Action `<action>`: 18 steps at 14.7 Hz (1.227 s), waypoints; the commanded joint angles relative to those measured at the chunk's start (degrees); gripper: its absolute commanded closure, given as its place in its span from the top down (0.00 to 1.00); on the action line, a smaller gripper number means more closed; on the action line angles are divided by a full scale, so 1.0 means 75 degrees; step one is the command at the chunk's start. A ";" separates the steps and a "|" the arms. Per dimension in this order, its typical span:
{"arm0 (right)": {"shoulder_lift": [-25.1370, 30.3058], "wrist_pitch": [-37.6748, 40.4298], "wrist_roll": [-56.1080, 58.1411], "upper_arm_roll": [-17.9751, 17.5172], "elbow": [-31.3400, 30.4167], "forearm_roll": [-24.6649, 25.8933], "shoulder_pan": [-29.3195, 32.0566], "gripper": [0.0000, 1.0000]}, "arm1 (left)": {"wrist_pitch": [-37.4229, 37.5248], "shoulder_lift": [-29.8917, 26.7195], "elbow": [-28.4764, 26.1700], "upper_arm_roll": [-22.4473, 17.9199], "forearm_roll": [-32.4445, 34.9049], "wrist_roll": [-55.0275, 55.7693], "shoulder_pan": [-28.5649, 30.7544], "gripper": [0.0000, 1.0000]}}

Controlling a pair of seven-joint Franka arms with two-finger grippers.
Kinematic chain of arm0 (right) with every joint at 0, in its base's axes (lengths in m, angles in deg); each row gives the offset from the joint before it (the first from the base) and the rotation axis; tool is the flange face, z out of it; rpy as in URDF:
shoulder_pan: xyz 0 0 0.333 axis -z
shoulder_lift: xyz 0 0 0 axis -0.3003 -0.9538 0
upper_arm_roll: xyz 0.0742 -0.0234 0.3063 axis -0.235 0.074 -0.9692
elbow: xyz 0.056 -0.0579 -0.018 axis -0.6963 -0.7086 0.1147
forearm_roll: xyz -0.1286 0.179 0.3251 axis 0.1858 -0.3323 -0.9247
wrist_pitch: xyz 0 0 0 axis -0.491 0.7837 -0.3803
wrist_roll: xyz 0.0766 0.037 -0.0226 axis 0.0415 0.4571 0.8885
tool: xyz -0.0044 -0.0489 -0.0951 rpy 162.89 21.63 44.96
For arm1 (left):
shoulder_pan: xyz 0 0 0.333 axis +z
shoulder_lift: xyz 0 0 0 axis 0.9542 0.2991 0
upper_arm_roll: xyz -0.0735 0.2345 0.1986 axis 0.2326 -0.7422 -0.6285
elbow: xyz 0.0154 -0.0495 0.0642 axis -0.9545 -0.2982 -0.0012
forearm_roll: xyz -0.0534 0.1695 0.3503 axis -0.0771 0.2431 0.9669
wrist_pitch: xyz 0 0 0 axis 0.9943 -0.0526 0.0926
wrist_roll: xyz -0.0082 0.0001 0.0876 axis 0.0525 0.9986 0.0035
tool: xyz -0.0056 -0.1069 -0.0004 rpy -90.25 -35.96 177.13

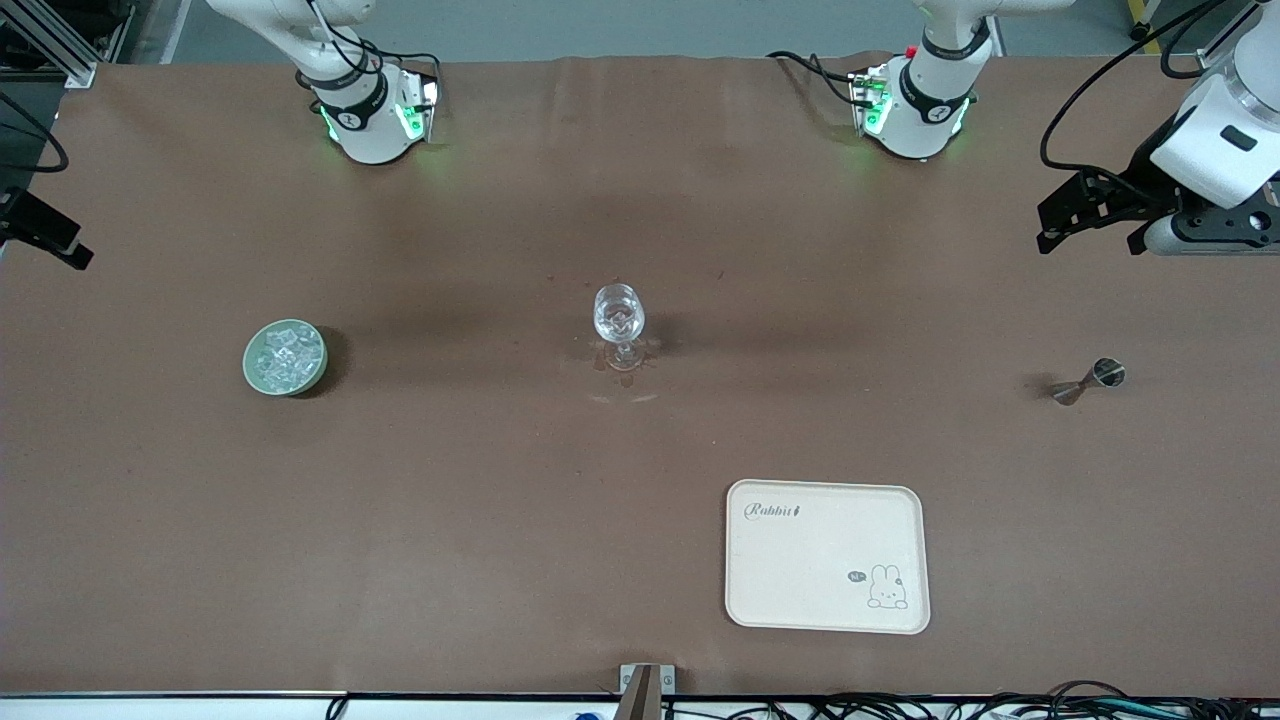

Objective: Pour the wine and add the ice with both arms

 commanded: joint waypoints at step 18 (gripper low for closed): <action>-0.0736 -0.2610 0.0037 0.0040 -0.3388 0.0033 -0.0078 1.00 | 0.0418 0.1334 0.0261 -0.0050 -0.0309 0.0012 0.2755 1.00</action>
